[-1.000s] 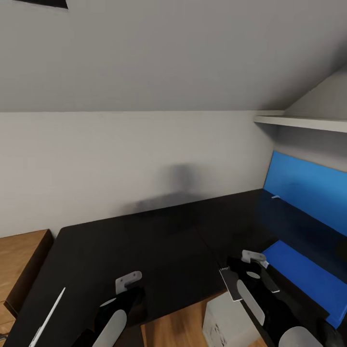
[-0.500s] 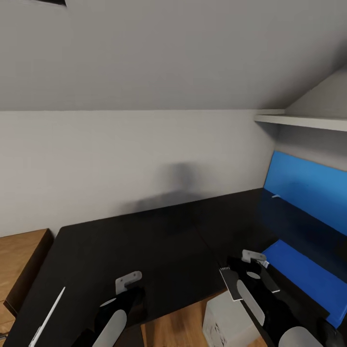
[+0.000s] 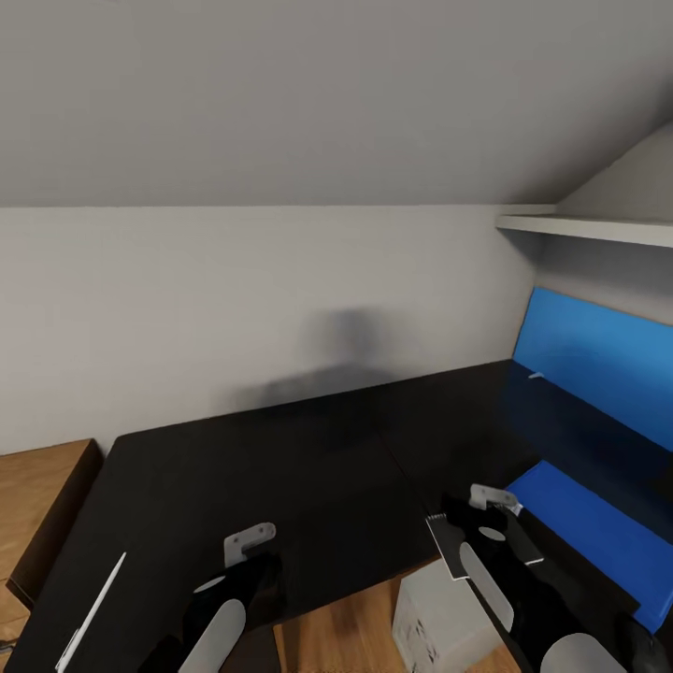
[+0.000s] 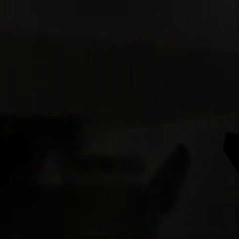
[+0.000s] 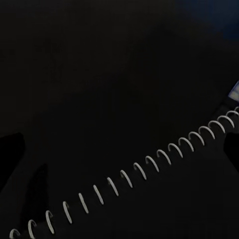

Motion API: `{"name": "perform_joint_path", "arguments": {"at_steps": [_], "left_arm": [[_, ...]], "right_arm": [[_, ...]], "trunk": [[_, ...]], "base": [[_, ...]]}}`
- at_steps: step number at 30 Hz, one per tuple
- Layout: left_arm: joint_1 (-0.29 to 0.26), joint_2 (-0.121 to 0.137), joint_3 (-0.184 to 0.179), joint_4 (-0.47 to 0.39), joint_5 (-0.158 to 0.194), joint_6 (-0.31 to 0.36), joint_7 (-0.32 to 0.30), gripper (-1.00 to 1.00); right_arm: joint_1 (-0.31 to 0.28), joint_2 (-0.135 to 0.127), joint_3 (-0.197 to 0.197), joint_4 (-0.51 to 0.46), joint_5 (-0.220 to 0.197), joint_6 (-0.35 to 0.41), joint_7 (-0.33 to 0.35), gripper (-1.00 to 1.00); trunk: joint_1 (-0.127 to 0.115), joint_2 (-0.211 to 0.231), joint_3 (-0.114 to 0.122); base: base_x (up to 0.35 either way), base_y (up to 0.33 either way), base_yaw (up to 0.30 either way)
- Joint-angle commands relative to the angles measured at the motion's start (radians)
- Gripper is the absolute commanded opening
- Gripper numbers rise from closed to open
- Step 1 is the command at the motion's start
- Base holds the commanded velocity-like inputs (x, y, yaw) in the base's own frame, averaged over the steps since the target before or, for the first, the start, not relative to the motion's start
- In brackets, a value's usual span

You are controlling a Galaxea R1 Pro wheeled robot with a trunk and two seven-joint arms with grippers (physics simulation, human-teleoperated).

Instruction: In the bedroom, organize the workspace by keeping the computer under the desk, ensuring the monitor is on the desk, placing the keyboard on the desk next to the monitor, placing the mouse on the desk next to the keyboard, moving the folder from the swivel chair onto the desk next to the mouse, stacking the notebook on top of the folder with the pen on top of the notebook, and positioning the swivel chair next to the desk.

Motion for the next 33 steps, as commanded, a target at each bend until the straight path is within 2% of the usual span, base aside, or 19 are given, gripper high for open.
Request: {"name": "perform_joint_path", "arguments": {"at_steps": [1,24,33], "left_arm": [[-0.001,0.001,-0.002,0.018,0.016,-0.004,0.006,1.00],[-0.001,0.002,-0.002,0.018,0.017,-0.003,0.004,1.00],[-0.001,0.002,-0.002,0.018,0.018,-0.003,0.004,1.00]], "right_arm": [[-0.001,-0.001,0.005,-0.002,-0.005,0.005,-0.009,1.00],[-0.001,-0.001,0.007,0.000,-0.005,0.005,-0.009,1.00],[-0.001,-0.001,0.008,0.000,-0.005,0.004,-0.009,1.00]], "trunk": [[0.000,-0.001,-0.003],[0.000,-0.001,-0.031],[0.000,-0.001,-0.032]], "base": [[0.000,0.000,0.000],[-0.003,0.000,0.000],[-0.149,0.000,0.000]]}}
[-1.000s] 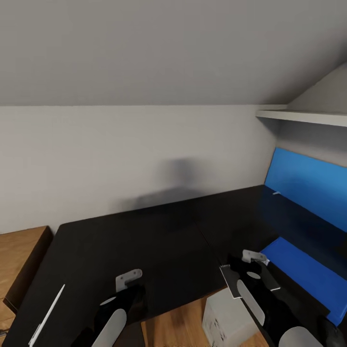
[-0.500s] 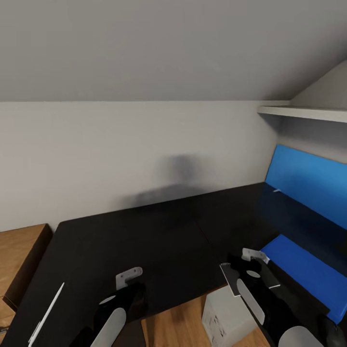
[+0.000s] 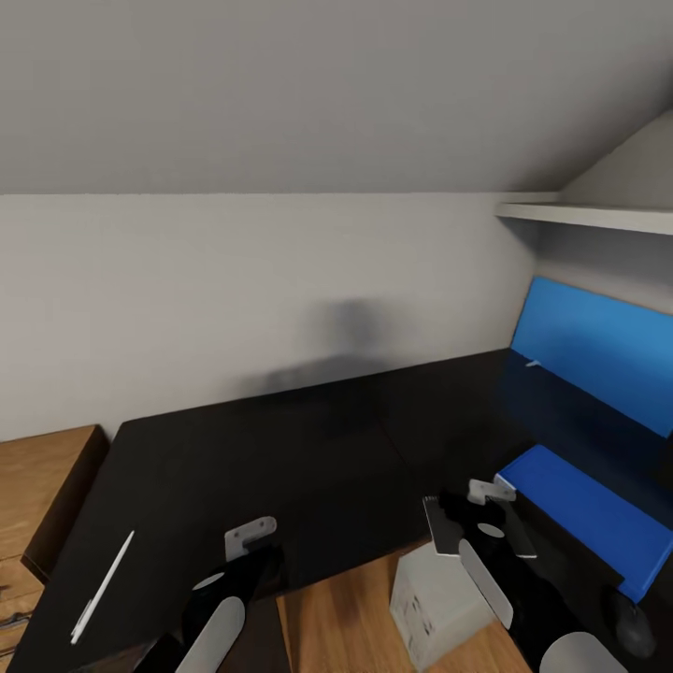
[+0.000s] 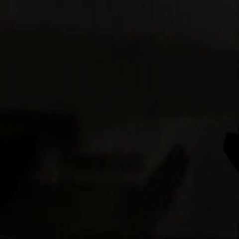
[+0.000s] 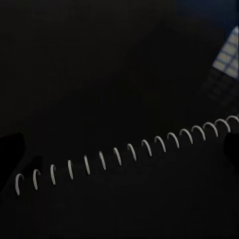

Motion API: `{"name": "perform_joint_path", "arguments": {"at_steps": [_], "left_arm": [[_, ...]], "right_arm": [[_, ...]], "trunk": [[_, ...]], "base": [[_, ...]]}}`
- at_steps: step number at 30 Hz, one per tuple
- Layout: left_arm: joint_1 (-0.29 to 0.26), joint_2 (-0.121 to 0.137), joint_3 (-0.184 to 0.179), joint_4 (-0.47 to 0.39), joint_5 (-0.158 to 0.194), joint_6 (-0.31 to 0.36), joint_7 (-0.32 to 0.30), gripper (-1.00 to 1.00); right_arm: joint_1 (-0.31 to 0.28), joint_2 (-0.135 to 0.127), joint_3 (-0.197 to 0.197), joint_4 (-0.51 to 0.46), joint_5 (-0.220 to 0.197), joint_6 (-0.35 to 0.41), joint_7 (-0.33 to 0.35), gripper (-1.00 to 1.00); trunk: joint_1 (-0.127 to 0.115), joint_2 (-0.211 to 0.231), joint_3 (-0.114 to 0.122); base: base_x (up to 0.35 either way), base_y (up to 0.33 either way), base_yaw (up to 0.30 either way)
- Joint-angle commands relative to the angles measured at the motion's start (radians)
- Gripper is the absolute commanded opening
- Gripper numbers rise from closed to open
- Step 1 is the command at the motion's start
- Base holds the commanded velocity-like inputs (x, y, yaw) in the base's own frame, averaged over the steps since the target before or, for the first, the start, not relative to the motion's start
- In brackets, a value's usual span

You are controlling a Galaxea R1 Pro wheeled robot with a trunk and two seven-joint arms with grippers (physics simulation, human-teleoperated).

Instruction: In the bedroom, organize the workspace by keeping the computer under the desk, ensuring the monitor is on the desk, placing the keyboard on the desk next to the monitor, placing the mouse on the desk next to the keyboard, moving the folder from the swivel chair onto the desk next to the mouse, stacking the notebook on top of the folder with the pen on top of the notebook, and positioning the swivel chair next to the desk.

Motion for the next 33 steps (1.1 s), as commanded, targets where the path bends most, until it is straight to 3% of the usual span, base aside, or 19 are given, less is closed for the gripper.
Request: {"name": "perform_joint_path", "arguments": {"at_steps": [1,33], "left_arm": [[-0.001,0.001,-0.002,0.051,0.021,0.003,0.014,1.00],[-0.001,0.001,-0.002,0.051,0.020,0.003,0.014,1.00]], "right_arm": [[0.000,-0.001,0.005,0.028,-0.016,0.004,-0.009,1.00],[-0.001,-0.001,0.009,0.029,-0.016,0.004,-0.008,1.00]], "trunk": [[0.000,-0.001,-0.001],[0.000,-0.001,-0.001]], "base": [[-0.050,0.000,0.000],[-0.076,0.002,0.000]]}}
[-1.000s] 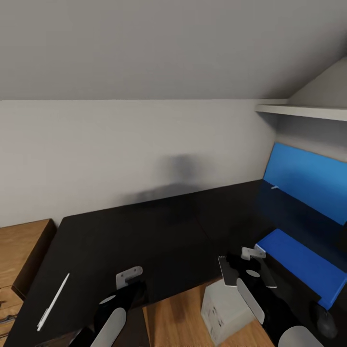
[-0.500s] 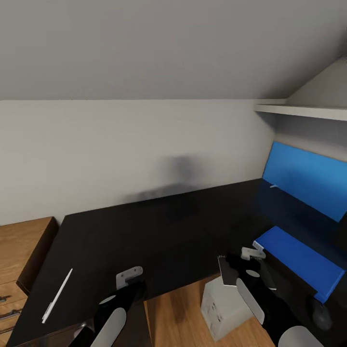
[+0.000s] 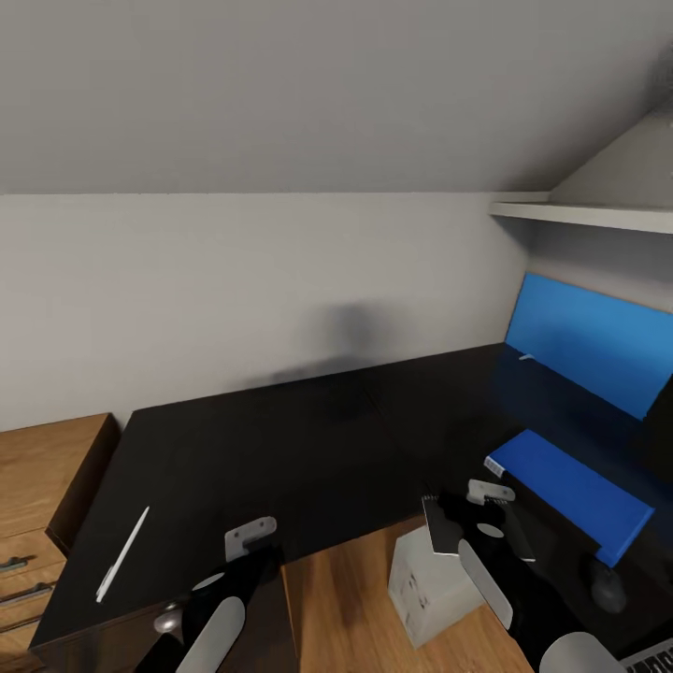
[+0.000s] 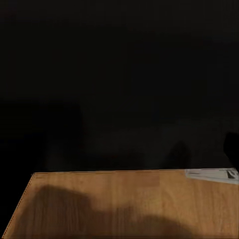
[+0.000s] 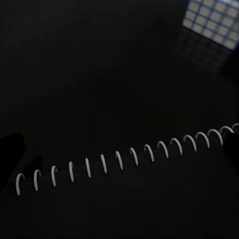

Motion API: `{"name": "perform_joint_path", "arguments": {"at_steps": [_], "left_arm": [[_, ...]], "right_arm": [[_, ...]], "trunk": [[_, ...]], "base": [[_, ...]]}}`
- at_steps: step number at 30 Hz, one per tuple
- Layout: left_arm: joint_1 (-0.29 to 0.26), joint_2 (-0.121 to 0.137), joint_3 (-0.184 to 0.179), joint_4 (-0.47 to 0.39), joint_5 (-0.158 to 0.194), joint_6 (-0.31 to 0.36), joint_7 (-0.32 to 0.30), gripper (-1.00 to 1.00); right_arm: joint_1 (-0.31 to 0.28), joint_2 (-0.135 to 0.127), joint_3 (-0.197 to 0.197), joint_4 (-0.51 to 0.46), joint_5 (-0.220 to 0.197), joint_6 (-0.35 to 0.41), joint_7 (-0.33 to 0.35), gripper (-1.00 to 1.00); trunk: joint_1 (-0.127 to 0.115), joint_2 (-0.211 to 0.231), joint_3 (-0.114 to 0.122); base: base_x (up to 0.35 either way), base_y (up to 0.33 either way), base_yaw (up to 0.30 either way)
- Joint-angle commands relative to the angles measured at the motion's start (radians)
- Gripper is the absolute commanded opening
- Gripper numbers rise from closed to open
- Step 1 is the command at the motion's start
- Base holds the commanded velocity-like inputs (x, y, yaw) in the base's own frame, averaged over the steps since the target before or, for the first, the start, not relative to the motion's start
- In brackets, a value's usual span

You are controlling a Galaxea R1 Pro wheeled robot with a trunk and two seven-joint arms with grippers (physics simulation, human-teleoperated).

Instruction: In the bedroom, organize the workspace by keeping the computer under the desk, ensuring the monitor is on the desk, placing the keyboard on the desk next to the monitor, placing the mouse on the desk next to the keyboard, moving the folder from the swivel chair onto the desk next to the mouse, stacking the notebook on top of the folder with the pen on top of the notebook, and positioning the swivel chair next to the desk.

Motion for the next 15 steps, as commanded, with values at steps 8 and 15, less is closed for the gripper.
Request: {"name": "perform_joint_path", "arguments": {"at_steps": [8,15], "left_arm": [[-0.001,0.000,-0.002,0.048,0.023,0.004,0.014,1.00],[-0.001,0.000,-0.002,0.049,0.026,0.004,0.014,1.00]], "right_arm": [[0.000,-0.001,0.005,0.029,-0.017,0.005,-0.008,1.00],[0.000,0.000,0.006,0.026,-0.017,0.005,-0.008,1.00]], "trunk": [[0.000,-0.001,-0.001],[0.000,-0.001,-0.001]], "base": [[-0.011,0.000,0.000],[0.000,0.000,0.000]]}}
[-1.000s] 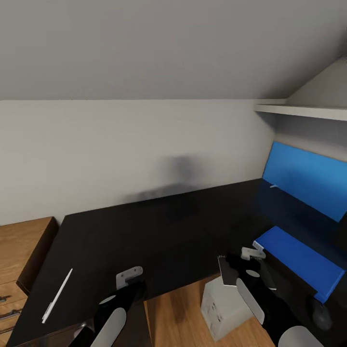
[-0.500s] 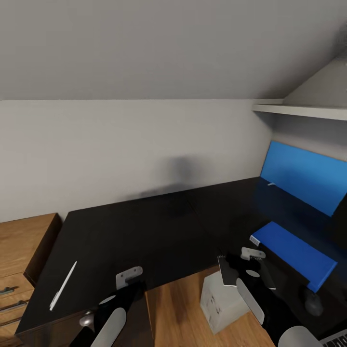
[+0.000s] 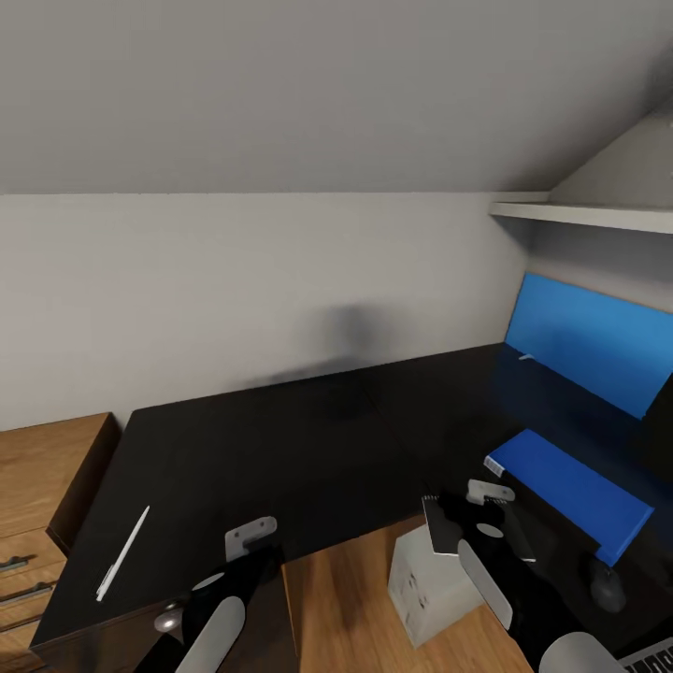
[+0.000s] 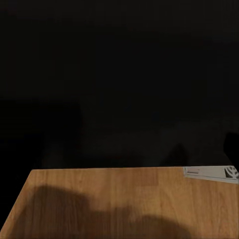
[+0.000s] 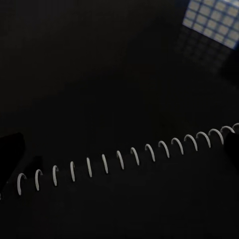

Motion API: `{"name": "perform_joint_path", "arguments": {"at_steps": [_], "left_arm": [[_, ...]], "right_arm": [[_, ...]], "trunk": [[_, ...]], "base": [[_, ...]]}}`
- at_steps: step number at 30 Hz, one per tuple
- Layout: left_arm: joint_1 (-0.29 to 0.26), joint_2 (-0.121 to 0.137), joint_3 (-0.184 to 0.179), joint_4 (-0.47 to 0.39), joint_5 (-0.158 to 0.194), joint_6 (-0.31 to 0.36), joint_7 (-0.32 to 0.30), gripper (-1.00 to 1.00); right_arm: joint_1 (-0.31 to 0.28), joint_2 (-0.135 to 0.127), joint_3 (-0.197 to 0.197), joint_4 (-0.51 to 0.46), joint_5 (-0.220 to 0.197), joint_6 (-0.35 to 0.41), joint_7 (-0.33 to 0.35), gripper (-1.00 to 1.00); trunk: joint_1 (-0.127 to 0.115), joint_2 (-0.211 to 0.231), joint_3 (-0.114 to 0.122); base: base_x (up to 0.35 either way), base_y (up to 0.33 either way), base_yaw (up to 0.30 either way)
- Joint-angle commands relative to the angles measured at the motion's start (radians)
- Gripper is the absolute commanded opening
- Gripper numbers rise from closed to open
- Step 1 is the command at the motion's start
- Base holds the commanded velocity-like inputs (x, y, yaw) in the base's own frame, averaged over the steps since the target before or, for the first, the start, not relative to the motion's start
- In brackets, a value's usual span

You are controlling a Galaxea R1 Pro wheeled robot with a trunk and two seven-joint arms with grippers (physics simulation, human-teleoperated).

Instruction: In the bedroom, organize the workspace by keeping the computer under the desk, ensuring the monitor is on the desk, placing the keyboard on the desk next to the monitor, placing the mouse on the desk next to the keyboard, moving the folder from the swivel chair onto the desk next to the mouse, stacking the notebook on top of the folder with the pen on top of the notebook, and positioning the swivel chair next to the desk.

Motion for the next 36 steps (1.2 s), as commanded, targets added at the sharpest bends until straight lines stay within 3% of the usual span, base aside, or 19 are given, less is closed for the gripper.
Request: {"name": "perform_joint_path", "arguments": {"at_steps": [1,25,36], "left_arm": [[-0.001,0.001,-0.002,0.052,0.021,0.004,0.013,1.00],[-0.001,0.001,-0.002,0.053,0.020,0.004,0.014,1.00],[-0.001,0.001,-0.003,0.052,0.019,0.004,0.014,1.00]], "right_arm": [[0.000,-0.001,0.006,0.025,-0.018,0.004,-0.007,1.00],[0.000,0.000,0.005,-0.036,-0.020,0.002,-0.010,1.00],[0.002,0.000,0.006,-0.057,-0.021,0.003,-0.012,1.00]], "trunk": [[0.000,0.000,-0.001],[0.000,0.000,0.028],[0.000,0.000,0.045]], "base": [[0.000,0.000,0.000],[-0.005,0.000,0.000],[-0.297,0.007,0.000]]}}
